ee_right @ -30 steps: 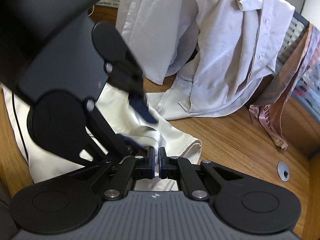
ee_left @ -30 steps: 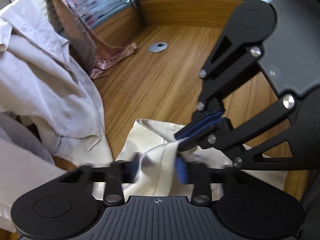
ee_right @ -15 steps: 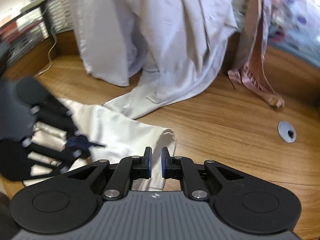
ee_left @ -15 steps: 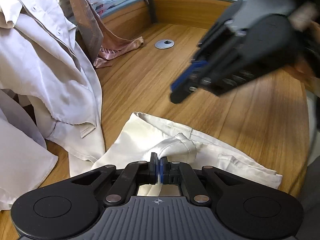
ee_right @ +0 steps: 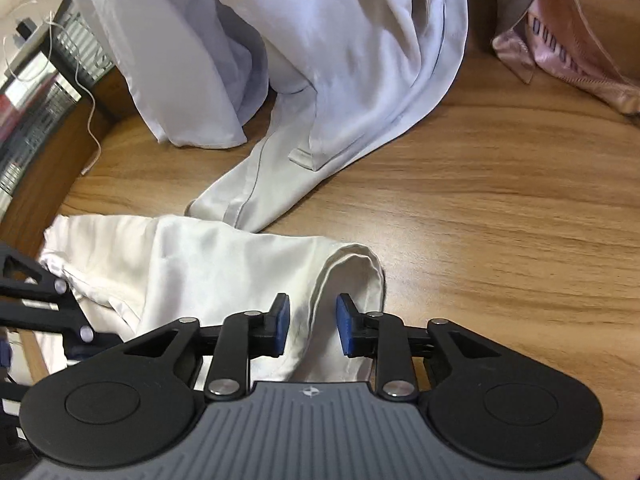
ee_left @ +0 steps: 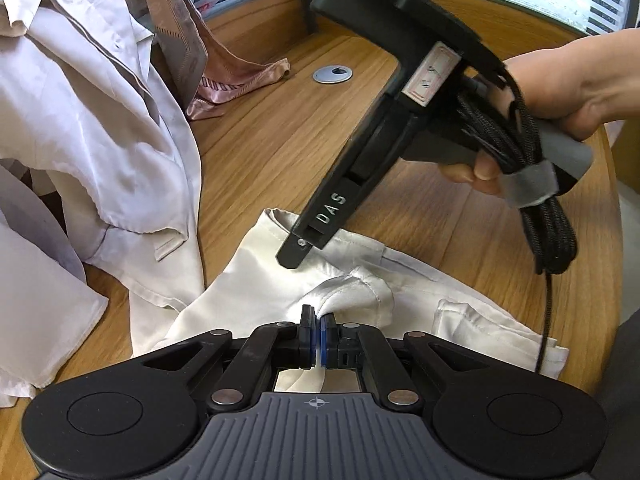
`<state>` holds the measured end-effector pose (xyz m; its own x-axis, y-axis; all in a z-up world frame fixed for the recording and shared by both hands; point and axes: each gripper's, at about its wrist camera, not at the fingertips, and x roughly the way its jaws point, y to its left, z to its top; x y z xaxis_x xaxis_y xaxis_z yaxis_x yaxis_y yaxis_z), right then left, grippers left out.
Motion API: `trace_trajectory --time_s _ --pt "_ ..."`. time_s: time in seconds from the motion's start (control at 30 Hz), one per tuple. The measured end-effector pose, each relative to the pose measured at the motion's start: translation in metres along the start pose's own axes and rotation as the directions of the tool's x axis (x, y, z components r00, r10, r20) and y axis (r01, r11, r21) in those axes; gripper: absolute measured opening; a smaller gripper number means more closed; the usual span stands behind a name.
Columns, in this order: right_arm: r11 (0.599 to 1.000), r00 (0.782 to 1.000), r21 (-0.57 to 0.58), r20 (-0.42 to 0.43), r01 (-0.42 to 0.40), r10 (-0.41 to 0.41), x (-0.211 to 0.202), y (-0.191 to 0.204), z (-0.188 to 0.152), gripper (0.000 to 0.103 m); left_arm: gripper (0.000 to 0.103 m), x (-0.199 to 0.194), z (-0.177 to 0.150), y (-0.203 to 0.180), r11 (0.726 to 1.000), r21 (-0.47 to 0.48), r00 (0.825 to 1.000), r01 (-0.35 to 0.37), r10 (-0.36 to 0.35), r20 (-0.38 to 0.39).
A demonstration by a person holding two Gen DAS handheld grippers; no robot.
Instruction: Fold clothes
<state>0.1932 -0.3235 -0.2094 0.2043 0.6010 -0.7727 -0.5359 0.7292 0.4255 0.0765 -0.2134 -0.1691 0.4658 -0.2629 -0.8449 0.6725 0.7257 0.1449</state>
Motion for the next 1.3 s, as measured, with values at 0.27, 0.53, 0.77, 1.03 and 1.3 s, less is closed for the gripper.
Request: trace_trajectory --time_s 0.27,0.53,0.77,1.03,1.3 --pt "1.000 1.000 -0.027 0.019 0.009 -0.009 -0.009 -0.008 0.025 0.002 0.004 0.015 0.000 -0.007 0.999 -0.027 0.999 0.040 -0.041 -0.018" --pt "0.994 0.999 -0.098 -0.017 0.048 -0.049 0.009 -0.008 0.031 0.004 0.016 0.041 0.006 -0.014 0.993 -0.036 0.991 0.113 -0.115 -0.063" --pt "0.987 0.996 -0.136 -0.001 0.087 -0.088 -0.023 0.000 0.026 0.015 0.028 0.040 0.009 -0.012 0.976 -0.060 0.975 0.211 -0.214 -0.058" --pt "0.984 0.991 -0.117 -0.014 0.133 -0.136 -0.081 0.014 -0.018 0.020 0.043 -0.007 -0.005 0.014 0.962 -0.192 0.981 0.195 -0.190 0.045" --pt "0.984 0.986 -0.070 -0.020 0.161 -0.163 -0.115 0.049 -0.059 0.023 0.047 -0.064 -0.050 0.045 0.913 -0.398 0.994 0.085 -0.053 0.093"
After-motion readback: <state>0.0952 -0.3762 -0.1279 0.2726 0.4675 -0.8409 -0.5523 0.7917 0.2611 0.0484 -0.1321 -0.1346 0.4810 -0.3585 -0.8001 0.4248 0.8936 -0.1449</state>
